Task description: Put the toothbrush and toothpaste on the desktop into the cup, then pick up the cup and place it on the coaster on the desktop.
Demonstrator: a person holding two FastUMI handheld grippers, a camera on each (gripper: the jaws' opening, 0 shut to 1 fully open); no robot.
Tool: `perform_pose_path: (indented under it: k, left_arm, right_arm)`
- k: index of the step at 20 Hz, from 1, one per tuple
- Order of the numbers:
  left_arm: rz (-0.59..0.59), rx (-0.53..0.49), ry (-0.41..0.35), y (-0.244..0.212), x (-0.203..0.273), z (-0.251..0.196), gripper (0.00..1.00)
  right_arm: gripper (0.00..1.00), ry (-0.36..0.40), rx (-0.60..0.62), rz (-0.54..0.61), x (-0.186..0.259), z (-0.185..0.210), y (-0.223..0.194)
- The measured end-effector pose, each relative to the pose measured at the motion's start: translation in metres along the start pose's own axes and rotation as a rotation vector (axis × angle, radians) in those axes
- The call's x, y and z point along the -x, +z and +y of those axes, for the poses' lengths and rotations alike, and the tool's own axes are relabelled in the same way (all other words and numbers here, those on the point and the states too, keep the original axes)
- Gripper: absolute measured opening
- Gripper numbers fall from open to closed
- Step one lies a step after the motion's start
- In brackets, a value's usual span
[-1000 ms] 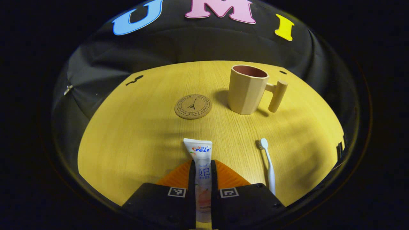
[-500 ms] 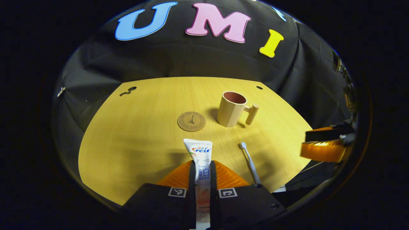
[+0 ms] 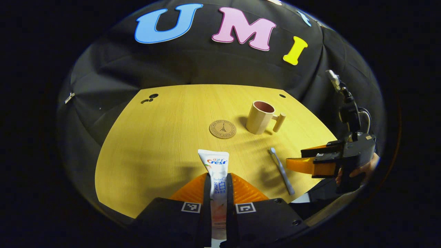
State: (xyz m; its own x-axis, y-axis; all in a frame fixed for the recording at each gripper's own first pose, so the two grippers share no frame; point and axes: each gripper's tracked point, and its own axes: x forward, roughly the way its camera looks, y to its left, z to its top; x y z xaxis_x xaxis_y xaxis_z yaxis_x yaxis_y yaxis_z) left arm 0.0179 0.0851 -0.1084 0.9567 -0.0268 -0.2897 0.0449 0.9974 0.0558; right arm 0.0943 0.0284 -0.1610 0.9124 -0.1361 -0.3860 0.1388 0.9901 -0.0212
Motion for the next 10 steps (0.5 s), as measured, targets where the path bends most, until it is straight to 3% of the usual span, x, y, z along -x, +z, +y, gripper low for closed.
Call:
perform_pose_path:
  k: [2, 3, 4, 10]
  left_arm:
    - [0.01, 0.009, 0.001, -0.006, 0.002, 0.006, 0.22]
    - [0.012, 0.01, 0.003, -0.007, 0.002, 0.009, 0.27]
    - [0.015, 0.011, 0.007, -0.008, 0.002, 0.012, 0.22]
    - [0.027, 0.023, 0.027, -0.012, -0.005, 0.027, 0.22]
  right_arm:
    - [0.95, -0.02, 0.007, 0.038, -0.012, -0.001, -0.008]
    - [0.94, -0.028, 0.008, 0.051, -0.018, -0.001, -0.011]
    - [0.94, -0.035, 0.004, 0.056, -0.022, -0.002, -0.013]
    - [0.84, -0.064, -0.003, 0.101, -0.037, 0.0, -0.018]
